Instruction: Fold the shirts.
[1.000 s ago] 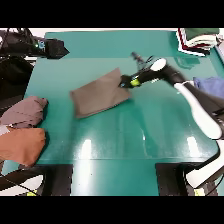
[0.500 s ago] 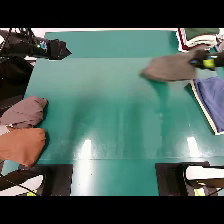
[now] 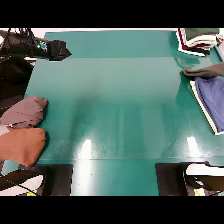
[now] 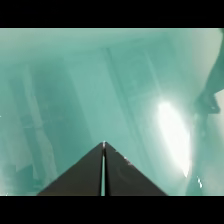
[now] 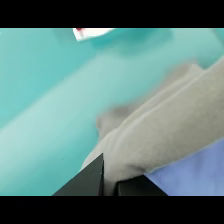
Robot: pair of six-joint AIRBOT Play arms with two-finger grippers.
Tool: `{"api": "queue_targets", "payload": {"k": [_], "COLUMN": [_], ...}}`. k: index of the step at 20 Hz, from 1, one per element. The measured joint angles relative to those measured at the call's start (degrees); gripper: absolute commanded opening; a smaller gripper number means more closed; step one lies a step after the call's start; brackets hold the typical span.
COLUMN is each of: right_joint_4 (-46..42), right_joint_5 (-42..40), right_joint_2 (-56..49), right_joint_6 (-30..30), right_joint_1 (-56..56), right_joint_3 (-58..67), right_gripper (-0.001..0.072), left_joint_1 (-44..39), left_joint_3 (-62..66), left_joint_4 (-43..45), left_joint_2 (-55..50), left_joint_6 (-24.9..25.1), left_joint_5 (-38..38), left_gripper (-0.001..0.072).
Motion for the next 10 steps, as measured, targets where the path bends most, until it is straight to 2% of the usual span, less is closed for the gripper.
{"api": "queue_targets", "payload": {"k": [5, 10], "right_joint_4": [0.4, -0.7], "right_joint_5": [1.1, 8.0], "right_joint_2": [0.1, 0.1], "right_joint_6": [-1.0, -1.6], "right_joint_1": [-1.3, -4.0], "right_joint_3": [8.1, 11.4], "right_gripper": [0.0017, 0.0016], "left_joint_1": [0.0, 0.0], "left_joint_3": [0.0, 0.0], "left_joint_4": [0.0, 0.0], "left_joint_2": [0.0, 0.0], "left_joint_6": [-0.3, -0.3], "left_joint_5": [-1.6, -2.8], "left_gripper": [0.0030, 0.0030]}}
